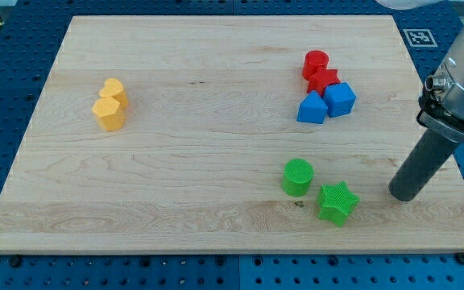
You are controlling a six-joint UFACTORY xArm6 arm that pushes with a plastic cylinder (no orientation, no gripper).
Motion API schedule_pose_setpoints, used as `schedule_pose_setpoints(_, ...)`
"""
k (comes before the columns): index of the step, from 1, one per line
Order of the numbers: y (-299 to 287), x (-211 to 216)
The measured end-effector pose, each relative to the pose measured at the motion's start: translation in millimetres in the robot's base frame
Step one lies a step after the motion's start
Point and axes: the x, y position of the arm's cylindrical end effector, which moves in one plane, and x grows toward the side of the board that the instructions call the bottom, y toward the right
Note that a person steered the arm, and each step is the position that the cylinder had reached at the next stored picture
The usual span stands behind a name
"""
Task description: Move the arm closer to the red blocks
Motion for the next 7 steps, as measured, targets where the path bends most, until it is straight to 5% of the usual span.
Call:
schedule_pose_setpoints(2, 12.5, 0.0)
schedule_pose_setpoints(3, 42.0, -37.3)
schedule_pose_setpoints(5, 43.4, -164.3)
schedule_pose_setpoints(7, -46.1, -265.5)
